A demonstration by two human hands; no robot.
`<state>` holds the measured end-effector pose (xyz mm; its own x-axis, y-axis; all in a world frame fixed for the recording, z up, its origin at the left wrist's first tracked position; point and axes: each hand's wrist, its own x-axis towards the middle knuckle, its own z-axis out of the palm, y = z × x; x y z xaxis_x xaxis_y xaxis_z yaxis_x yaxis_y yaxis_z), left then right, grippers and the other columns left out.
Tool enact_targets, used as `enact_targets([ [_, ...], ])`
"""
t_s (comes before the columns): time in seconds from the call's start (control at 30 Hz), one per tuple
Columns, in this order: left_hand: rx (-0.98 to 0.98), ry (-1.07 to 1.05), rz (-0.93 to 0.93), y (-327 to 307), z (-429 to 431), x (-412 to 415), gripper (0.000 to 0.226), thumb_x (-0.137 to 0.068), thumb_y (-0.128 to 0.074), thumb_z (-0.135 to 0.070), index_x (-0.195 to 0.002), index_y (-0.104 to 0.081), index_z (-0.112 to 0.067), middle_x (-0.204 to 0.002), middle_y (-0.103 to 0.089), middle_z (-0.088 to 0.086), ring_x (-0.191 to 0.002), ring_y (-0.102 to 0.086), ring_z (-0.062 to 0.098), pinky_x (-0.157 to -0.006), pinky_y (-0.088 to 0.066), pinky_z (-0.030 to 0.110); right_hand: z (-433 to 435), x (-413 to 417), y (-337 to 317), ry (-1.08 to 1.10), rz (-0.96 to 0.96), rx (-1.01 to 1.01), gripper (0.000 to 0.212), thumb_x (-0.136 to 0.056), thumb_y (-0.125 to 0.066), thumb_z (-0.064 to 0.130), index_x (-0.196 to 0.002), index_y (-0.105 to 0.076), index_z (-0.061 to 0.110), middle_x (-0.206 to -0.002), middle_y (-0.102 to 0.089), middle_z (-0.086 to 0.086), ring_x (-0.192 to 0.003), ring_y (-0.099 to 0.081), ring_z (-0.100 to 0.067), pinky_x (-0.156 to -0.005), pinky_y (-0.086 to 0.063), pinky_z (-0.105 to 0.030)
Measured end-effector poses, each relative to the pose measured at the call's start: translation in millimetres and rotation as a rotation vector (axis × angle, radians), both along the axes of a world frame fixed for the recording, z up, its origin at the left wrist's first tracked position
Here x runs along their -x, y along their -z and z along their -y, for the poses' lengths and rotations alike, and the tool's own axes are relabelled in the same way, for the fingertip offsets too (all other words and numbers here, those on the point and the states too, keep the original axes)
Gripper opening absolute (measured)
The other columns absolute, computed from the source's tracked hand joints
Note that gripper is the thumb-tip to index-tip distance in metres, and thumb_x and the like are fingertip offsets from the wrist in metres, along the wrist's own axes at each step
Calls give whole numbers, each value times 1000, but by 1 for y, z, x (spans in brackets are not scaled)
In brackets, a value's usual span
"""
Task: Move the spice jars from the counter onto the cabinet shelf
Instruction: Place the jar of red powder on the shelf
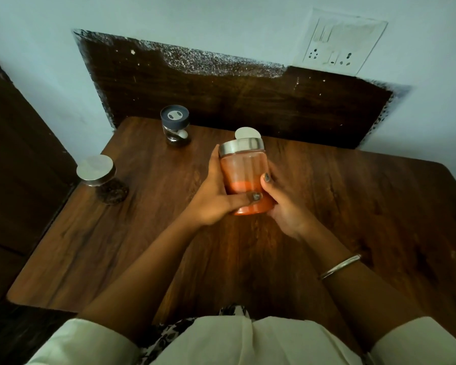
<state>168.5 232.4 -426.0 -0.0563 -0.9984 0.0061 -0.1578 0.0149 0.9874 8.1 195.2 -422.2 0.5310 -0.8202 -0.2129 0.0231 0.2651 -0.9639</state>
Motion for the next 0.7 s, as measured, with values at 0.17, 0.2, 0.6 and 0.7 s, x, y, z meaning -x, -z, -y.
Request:
enact_targets([
  [0.17,-20,-1,53,-4,-3,0,120,-69,-73,-32,-147,19,-24,-140,-31,-9,-121,-46,10,-94,-48,29,-5,-6,1,38,70,-88,93,-60,-77,47,-140,-31,40,-142,-41,-4,-122,-50,-28,-83,-55,-47],
  [0.2,-24,13,80,-5,-3,-2,119,-74,-73,-28,-147,21,-24,-139,-31,-9,-121,-45,10,-92,-48,26,-6,-7,1,81,22,-46,89,-63,-74,44,-141,-30,43,-144,-39,-3,-125,-48,-29,-89,-52,-52],
  [0.6,-9,18,-137,-7,-6,-5,106,-61,-74,-27,-145,-9,-22,-125,-47,-9,-111,-58,9,-80,-55,21,-9,7,-7,-8,-35,58,80,-73,-64,28,-141,-26,42,-135,-45,1,-122,-51,-25,-93,-51,-45],
  [0.7,8,66,-91,-9,-7,-3,98,-77,-69,-9,-145,-1,-24,-123,-43,-14,-102,-59,-8,-75,-53,14,-12,6,-5,-43,-29,14,76,-74,-64,28,-141,-29,38,-139,-44,-4,-122,-51,-28,-94,-50,-45],
])
